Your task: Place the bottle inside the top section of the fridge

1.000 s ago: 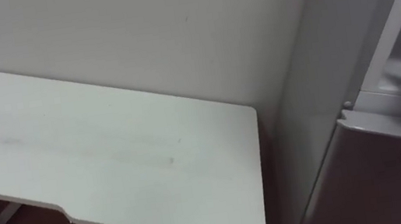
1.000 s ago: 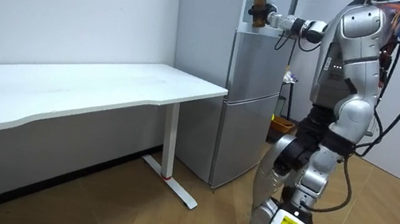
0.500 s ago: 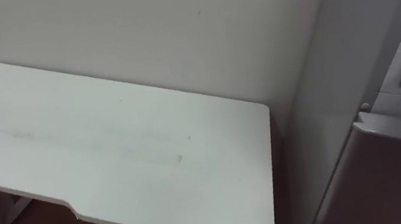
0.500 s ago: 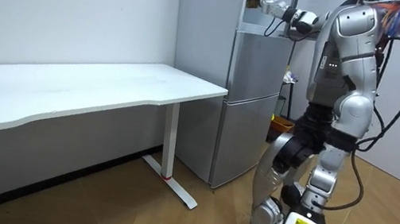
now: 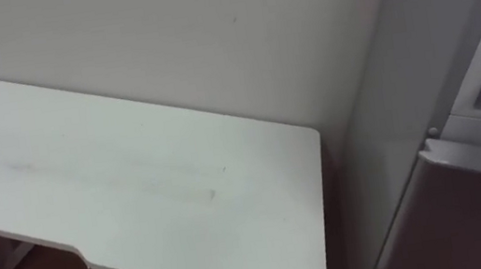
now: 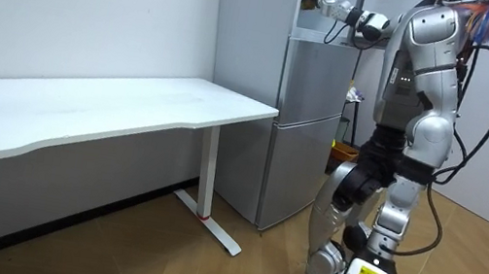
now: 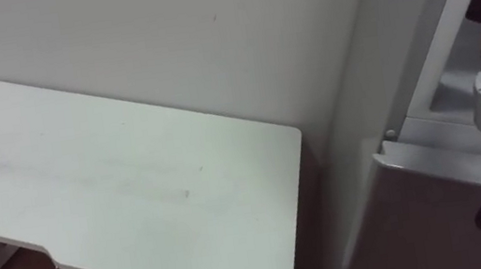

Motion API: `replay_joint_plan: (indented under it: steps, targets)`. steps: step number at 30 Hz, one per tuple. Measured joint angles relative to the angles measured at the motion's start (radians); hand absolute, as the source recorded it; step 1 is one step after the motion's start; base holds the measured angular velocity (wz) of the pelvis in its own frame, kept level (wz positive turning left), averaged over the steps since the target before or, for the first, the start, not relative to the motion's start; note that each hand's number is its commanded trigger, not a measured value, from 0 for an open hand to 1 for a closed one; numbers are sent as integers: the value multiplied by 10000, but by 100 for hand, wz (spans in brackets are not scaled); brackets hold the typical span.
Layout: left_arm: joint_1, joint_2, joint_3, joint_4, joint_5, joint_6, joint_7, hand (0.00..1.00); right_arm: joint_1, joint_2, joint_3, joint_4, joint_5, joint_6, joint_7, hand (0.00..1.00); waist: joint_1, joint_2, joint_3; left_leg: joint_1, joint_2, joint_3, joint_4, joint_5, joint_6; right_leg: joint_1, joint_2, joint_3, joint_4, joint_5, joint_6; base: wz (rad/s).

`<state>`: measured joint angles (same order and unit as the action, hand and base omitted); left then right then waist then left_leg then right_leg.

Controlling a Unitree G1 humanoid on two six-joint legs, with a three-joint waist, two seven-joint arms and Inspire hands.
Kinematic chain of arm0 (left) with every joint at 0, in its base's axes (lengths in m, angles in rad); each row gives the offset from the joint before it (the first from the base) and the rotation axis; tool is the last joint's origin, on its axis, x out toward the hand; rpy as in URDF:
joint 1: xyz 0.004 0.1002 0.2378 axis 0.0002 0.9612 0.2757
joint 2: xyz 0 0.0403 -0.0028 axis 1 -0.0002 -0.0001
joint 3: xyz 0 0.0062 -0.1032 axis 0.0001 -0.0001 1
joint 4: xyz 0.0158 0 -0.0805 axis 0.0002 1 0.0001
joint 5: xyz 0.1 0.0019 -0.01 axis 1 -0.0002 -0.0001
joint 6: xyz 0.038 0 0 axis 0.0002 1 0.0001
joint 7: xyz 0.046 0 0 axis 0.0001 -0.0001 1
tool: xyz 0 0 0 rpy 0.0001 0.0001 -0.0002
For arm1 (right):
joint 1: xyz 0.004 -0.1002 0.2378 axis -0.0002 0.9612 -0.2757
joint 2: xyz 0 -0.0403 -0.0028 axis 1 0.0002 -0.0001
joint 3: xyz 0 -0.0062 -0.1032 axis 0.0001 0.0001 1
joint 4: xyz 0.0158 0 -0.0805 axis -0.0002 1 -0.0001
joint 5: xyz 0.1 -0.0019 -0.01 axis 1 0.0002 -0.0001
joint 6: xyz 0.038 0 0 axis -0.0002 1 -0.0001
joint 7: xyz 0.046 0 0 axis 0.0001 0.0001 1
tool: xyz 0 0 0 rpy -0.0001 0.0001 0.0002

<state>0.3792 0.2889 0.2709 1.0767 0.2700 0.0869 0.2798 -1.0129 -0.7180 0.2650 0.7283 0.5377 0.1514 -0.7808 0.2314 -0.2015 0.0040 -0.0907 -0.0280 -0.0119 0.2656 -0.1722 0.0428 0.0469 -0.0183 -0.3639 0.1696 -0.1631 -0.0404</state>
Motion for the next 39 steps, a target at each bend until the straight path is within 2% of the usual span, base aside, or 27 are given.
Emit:
replay_joint_plan:
  steps: [2, 5, 9, 13, 19, 24, 25, 26, 27, 32, 39]
  targets:
    - [-12, 9, 0, -7, -11, -6, -22, 0, 0, -2, 145, 278, 310, -40, 142, 100, 7, 77, 59, -86, 14, -58, 222, -93, 1, 31, 17, -65, 2, -4, 7, 10]
    - [-152, 26, -10, -84, -23, 27, -94, 0, 1, -2, 236, 758, 546, -100, 341, 100, 29, 79, 58, -597, 45, -183, 694, -203, -2, -246, 76, -114, 36, -39, 53, 7]
    - [-310, 84, -253, -443, -55, 135, -104, 0, 1, -2, 278, 1302, 611, -103, 415, 100, 251, 178, 90, -1059, 77, -187, 981, -198, 11, -627, 88, -129, 160, 42, -83, 0]
    - [-409, 208, -602, -615, -51, 128, -104, 0, -5, 14, 278, 1508, 688, -614, 427, 100, 404, 360, 174, -1085, 96, -136, 986, -192, 19, -662, 89, -123, 147, 68, -115, -4]
    - [-432, 240, -999, -867, -227, 99, -185, 0, -5, 74, 282, 1666, 896, -1239, 430, 100, 537, 496, 189, -1120, 148, -70, 962, -184, -1, -717, 111, -86, 134, 65, -146, -1]
    - [-459, 246, -1202, -893, -882, 102, -216, 0, -5, 78, 268, 1750, 886, -1905, 1056, 100, 534, 789, 162, -1104, 145, -57, 932, -175, -9, -732, 106, -64, 140, 62, -161, -1]
    - [-460, 249, -1218, -897, -931, 102, -216, 0, -5, 78, 269, 1754, 891, -1960, 1133, 63, 525, 802, 166, -1092, 145, -57, 914, -168, -15, -726, 106, -68, 143, 62, -161, 0]
    - [-463, 264, -1283, -898, -1023, 109, -218, 0, -5, 77, 269, 1802, 921, -2054, 1325, 37, 510, 805, 167, -1057, 134, -56, 825, -125, -21, -724, 93, -79, 140, 60, -165, 0]
    - [-465, 262, -1326, -940, -1021, 111, -222, 0, -5, 71, 266, 1993, 1012, -2210, 1608, 0, 515, 801, 164, -1031, 124, -55, 751, -81, -29, -724, 81, -95, 139, 55, -172, 4]
    - [-451, 265, -1376, -934, -1007, 148, -234, 0, -5, 65, 222, 2421, 1388, -2521, 2442, 0, 526, 812, 173, -895, 134, -55, 695, -58, -55, -620, 76, -131, 110, -15, -238, 1]
    - [-378, 263, -1373, -914, -1004, 145, -346, 0, 59, 60, 100, 2785, 1953, -2465, 3594, 0, 540, 810, 172, -825, 169, 55, 624, -16, -111, -651, 80, -82, 157, -30, -276, -2]
